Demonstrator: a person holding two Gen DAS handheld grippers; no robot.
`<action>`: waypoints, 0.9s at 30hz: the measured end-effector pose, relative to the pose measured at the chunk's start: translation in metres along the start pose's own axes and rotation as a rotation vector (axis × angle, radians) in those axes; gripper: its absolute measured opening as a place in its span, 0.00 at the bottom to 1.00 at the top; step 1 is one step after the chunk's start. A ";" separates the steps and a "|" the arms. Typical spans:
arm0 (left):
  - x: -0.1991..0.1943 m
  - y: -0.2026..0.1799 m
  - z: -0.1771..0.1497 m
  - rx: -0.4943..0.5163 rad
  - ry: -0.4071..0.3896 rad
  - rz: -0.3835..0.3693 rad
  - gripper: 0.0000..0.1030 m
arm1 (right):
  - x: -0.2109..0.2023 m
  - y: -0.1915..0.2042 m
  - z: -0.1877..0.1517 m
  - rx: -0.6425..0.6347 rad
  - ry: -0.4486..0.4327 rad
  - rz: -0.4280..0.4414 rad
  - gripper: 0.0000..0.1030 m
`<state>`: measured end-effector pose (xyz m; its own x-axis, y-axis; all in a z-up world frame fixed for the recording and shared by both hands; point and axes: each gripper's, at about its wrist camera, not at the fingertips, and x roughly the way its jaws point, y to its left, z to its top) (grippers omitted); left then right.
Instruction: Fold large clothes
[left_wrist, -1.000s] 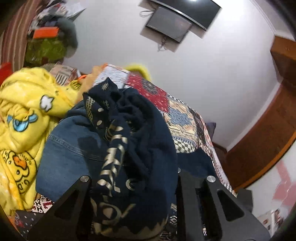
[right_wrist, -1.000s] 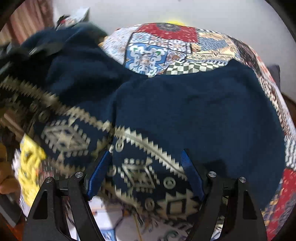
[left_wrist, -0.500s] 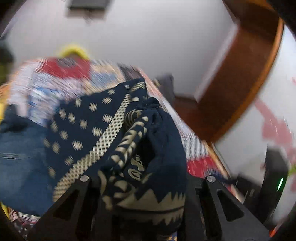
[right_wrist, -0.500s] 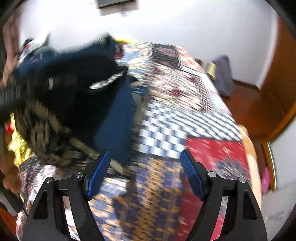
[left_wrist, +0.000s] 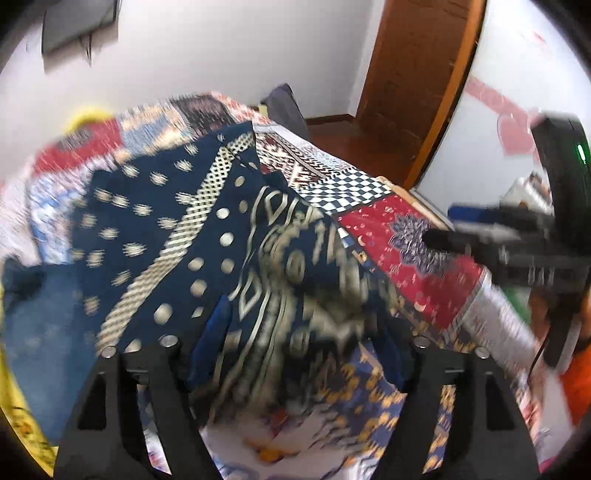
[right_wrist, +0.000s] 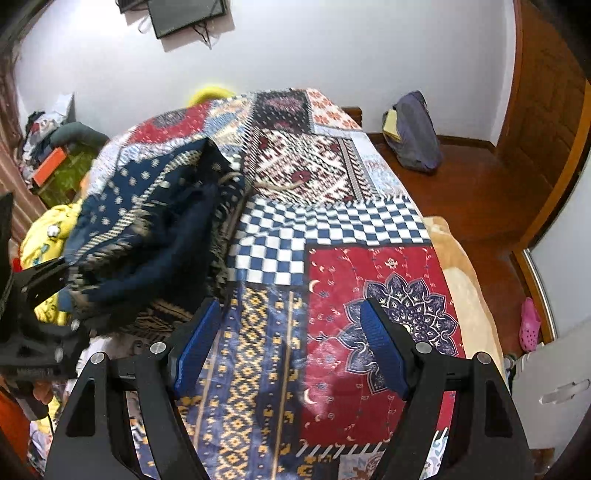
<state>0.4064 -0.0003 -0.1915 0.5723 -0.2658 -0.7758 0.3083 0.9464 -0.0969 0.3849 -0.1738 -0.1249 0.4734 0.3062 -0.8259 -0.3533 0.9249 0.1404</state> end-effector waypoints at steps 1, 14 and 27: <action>-0.011 0.001 -0.005 0.014 -0.011 0.021 0.79 | -0.004 0.004 0.001 -0.010 -0.006 0.006 0.73; -0.084 0.079 -0.019 -0.073 -0.082 0.269 0.90 | -0.001 0.091 0.036 -0.162 -0.121 0.159 0.73; -0.019 0.113 -0.040 -0.212 -0.054 0.138 0.91 | 0.085 0.086 0.017 -0.217 0.020 0.127 0.73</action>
<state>0.4002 0.1189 -0.2128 0.6393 -0.1357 -0.7569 0.0614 0.9902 -0.1257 0.4085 -0.0648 -0.1736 0.3995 0.4101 -0.8199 -0.5749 0.8087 0.1244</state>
